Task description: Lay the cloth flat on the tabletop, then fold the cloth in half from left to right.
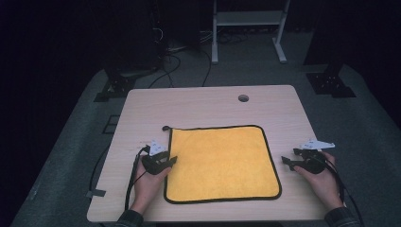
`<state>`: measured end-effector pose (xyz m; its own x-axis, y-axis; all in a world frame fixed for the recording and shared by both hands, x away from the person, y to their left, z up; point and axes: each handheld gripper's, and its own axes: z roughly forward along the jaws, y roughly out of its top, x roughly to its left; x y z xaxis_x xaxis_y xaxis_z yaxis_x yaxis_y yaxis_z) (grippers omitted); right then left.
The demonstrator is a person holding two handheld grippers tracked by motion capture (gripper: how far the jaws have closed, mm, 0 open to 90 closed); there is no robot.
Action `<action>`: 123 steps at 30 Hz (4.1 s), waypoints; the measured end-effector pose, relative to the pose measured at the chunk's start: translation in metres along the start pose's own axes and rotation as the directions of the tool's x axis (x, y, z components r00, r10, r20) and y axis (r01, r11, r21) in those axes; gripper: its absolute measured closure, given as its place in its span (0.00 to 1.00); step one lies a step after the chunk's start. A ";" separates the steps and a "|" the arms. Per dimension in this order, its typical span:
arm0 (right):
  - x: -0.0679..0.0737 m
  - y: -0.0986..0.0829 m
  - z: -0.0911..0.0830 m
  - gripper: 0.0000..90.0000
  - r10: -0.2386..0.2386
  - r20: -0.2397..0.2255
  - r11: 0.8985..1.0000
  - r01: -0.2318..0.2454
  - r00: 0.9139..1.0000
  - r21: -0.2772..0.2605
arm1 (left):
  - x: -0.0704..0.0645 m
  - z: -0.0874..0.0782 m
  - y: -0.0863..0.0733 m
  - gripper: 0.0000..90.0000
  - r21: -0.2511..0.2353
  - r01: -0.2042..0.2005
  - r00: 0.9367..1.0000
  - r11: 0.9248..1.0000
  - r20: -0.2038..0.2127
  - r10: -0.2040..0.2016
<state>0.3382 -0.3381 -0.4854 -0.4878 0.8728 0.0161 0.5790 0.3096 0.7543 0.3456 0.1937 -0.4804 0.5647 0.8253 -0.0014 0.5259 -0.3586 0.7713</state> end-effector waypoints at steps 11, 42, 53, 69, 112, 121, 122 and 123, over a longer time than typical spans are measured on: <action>0.000 0.000 0.000 0.35 -0.001 -0.001 1.000 0.001 1.000 0.000 | 0.001 0.003 0.004 0.94 0.010 0.027 0.998 1.000 0.057 -0.028; 0.000 0.000 0.001 0.29 -0.002 0.000 1.000 0.002 1.000 0.008 | 0.039 -0.032 0.017 0.95 -0.082 0.118 0.985 0.990 0.135 -0.107; 0.000 0.000 0.001 0.29 -0.004 0.000 1.000 0.004 1.000 0.008 | 0.048 -0.047 0.024 0.95 -0.134 0.146 0.982 0.980 0.135 -0.128; 0.000 0.000 0.001 0.29 -0.003 -0.001 1.000 0.003 1.000 0.009 | 0.065 -0.072 0.033 0.95 -0.207 0.202 0.973 0.957 0.154 -0.172; 0.000 0.000 0.001 0.29 -0.003 -0.001 1.000 0.003 1.000 0.009 | -0.048 0.020 0.112 0.95 -0.088 0.102 0.901 0.991 0.431 -0.055; 0.000 0.000 0.001 0.29 -0.004 -0.001 1.000 0.004 1.000 0.009 | -0.076 0.050 0.125 0.95 -0.052 0.092 0.883 0.994 0.466 -0.057; 0.000 0.000 0.001 0.29 -0.004 -0.001 1.000 0.004 1.000 0.009 | -0.078 0.053 0.126 0.95 -0.051 0.088 0.882 0.995 0.469 -0.054; 0.000 0.000 0.001 0.29 -0.004 -0.001 1.000 0.004 1.000 0.009 | -0.081 0.056 0.128 0.95 -0.047 0.085 0.881 0.995 0.470 -0.053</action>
<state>0.3386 -0.3374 -0.4858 -0.4908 0.8712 0.0141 0.5828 0.3162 0.7485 0.4026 0.0564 -0.4176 0.7685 0.5412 -0.3412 0.5415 -0.2660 0.7975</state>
